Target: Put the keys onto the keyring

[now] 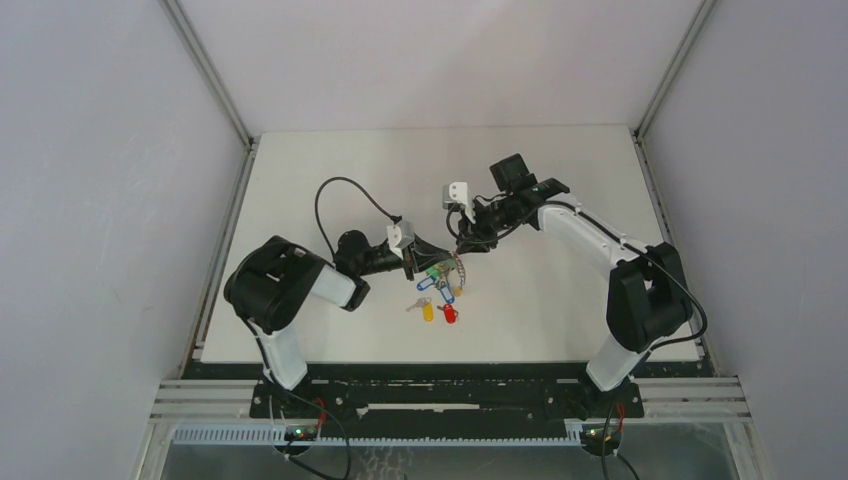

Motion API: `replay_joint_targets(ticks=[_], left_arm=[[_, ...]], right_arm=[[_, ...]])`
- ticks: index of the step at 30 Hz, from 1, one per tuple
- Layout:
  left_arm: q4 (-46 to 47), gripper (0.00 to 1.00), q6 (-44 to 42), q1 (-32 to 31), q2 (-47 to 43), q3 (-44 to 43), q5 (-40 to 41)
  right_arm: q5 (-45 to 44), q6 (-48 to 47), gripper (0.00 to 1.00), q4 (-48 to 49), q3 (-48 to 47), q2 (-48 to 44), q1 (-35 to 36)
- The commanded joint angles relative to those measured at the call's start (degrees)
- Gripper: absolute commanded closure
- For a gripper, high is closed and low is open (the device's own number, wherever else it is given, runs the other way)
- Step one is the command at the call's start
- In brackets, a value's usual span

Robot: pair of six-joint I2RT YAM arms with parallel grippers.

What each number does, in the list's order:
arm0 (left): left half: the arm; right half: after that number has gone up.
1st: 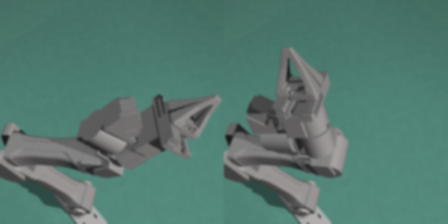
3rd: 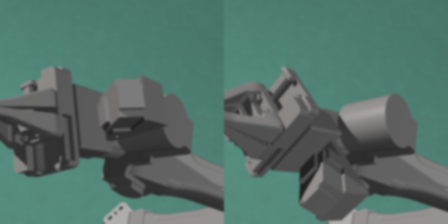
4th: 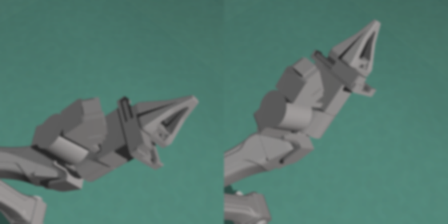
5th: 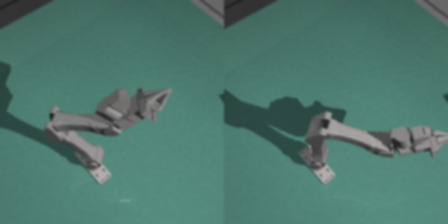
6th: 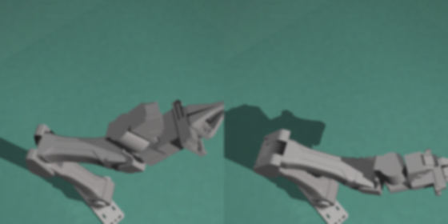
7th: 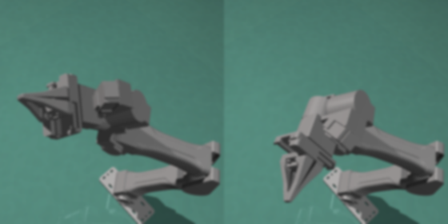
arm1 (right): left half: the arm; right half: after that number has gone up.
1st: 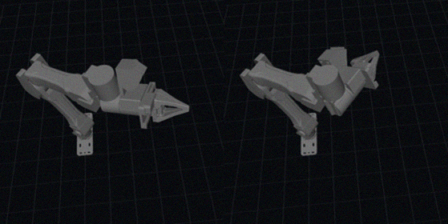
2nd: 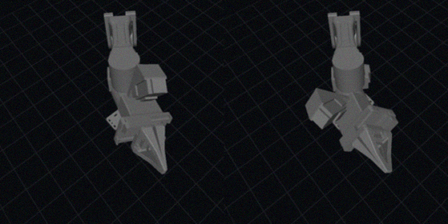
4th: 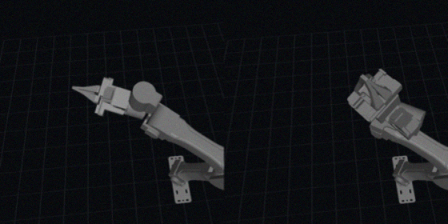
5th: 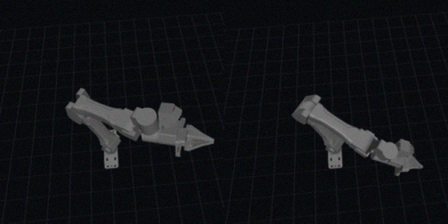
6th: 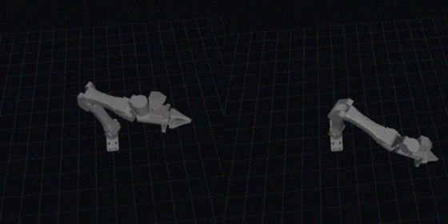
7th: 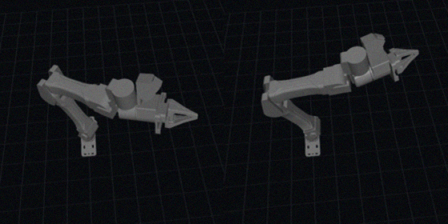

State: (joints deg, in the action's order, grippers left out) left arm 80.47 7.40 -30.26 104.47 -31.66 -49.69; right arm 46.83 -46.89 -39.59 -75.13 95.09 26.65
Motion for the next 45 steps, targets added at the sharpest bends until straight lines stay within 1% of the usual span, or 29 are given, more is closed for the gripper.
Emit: replay_joint_targets(ticks=[1, 8, 11, 12, 19, 21, 24, 28, 30, 33, 35, 37, 39, 41, 42, 45], left_arm=[[3.4, 1.0, -0.6, -0.2, -2.8, -0.7, 0.6], [3.4, 1.0, -0.7, -0.2, -3.1, -0.5, 0.7], [3.4, 1.0, -0.8, -0.2, -3.4, -0.4, 0.8], [3.4, 1.0, -0.8, -0.2, -3.5, -0.4, 0.8], [3.4, 1.0, -0.9, -0.2, -3.5, -0.3, 0.9], [3.4, 1.0, -0.9, -0.2, -3.6, -0.3, 0.9], [3.5, 1.0, -0.8, -0.2, -3.7, -0.3, 1.0], [3.5, 1.0, -0.7, -0.2, -3.7, -0.3, 1.2], [3.5, 1.0, -0.7, -0.2, -3.8, -0.2, 1.2], [3.5, 1.0, -0.6, -0.2, -3.7, -0.4, 1.1], [3.5, 1.0, -0.5, -0.2, -3.6, -0.4, 0.9], [3.5, 1.0, -0.6, -0.2, -3.5, -0.3, 0.8], [3.5, 0.97, -1.3, -0.2, -3.1, 0.0, 1.3], [3.5, 0.89, -2.0, -0.1, -2.9, 0.4, 2.1], [3.5, 0.85, -2.2, 0.0, -2.8, 0.5, 2.3], [3.5, 0.78, -2.3, 0.4, -2.5, 0.6, 2.7]], right_arm=[[1.6, 0.5, 0.77, 1.4, -0.1, 0.8, 0.0], [2.0, 0.3, 0.87, 1.4, 0.0, 2.3, -0.2], [1.8, 0.2, 0.98, 1.1, 0.0, 2.7, -0.5], [1.7, 0.2, 1.0, 1.0, 0.0, 2.8, -0.6], [2.4, -0.5, 0.99, 0.4, 0.0, 2.7, -0.9], [3.5, -1.1, 0.91, 0.6, 0.0, 2.5, -0.8], [4.3, -1.5, 0.83, 1.4, 0.0, 2.4, -0.3], [4.9, -1.7, 0.81, 1.9, 0.0, 2.8, 0.1], [5.1, -1.8, 0.82, 1.9, 0.0, 3.1, 0.2], [5.1, -1.9, 0.9, 2.0, 0.0, 3.5, 0.2], [4.8, -2.0, 0.99, 2.2, 0.0, 3.3, 0.3], [3.5, -2.1, 1.0, 2.2, 0.0, 2.8, 0.4], [0.3, -2.0, 1.0, 2.3, 0.0, 1.7, 1.0], [-4.5, -2.3, 1.0, 1.9, -0.2, 0.7, 2.2], [-6.5, -2.9, 1.0, 0.9, -0.8, 0.3, 2.8], [-11.9, -3.6, 1.0, -3.7, -3.6, 0.6, 4.8]])
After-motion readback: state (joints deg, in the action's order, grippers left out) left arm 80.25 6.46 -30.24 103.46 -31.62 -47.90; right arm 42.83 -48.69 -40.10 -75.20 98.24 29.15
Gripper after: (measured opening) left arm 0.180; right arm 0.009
